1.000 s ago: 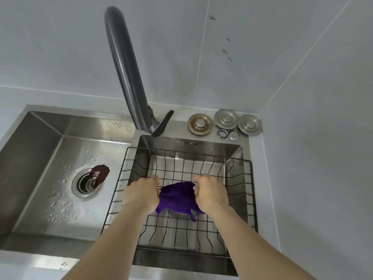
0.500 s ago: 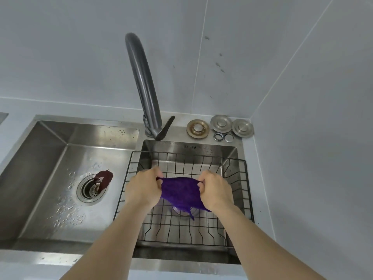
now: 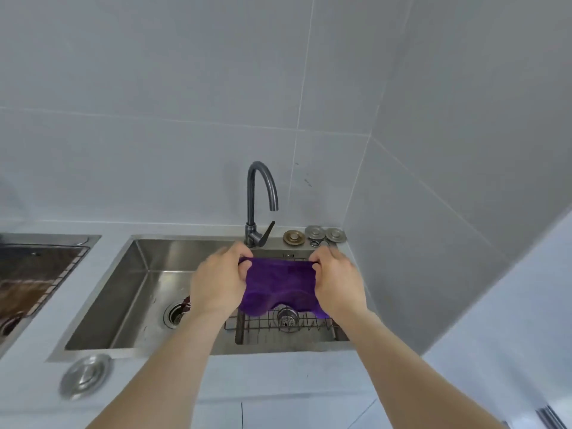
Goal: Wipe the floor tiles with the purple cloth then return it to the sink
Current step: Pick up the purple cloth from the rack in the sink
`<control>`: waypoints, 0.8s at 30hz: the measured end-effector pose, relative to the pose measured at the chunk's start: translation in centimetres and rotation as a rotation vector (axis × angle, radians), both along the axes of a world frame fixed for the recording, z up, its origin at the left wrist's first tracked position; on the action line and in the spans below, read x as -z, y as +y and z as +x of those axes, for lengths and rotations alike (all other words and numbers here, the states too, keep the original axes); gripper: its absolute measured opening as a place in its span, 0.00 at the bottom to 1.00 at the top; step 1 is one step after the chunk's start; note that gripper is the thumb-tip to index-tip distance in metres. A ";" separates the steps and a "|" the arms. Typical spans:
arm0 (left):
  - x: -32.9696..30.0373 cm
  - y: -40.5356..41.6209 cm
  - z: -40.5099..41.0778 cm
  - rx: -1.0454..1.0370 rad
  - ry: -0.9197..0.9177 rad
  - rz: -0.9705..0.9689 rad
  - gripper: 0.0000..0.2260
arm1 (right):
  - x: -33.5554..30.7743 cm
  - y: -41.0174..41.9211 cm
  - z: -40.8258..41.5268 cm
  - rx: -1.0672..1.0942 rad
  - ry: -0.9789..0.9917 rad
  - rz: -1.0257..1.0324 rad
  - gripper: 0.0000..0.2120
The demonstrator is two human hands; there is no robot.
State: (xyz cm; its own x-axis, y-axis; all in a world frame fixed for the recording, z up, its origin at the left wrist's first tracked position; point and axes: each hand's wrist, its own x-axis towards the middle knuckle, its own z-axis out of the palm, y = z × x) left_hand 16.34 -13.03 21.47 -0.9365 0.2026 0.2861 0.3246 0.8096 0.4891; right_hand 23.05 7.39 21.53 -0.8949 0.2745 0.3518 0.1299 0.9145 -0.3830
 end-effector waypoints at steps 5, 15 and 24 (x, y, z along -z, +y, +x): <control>-4.9 -3.9 7.4 0.022 0.047 0.030 0.04 | -4.8 -4.0 7.6 0.014 0.032 -0.005 0.11; -9.5 -6.7 16.1 0.037 0.121 0.019 0.06 | -9.4 -6.5 17.0 -0.043 0.107 -0.026 0.14; -9.0 -4.5 23.2 0.035 0.137 0.000 0.05 | -8.8 -3.9 24.5 0.016 0.102 -0.007 0.13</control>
State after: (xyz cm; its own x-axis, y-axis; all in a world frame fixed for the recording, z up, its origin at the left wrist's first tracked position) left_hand 39.49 -17.50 30.50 -0.8811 0.2345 0.4108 0.4162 0.7969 0.4379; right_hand 47.52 3.53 30.33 -0.8499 0.2914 0.4391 0.1045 0.9099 -0.4015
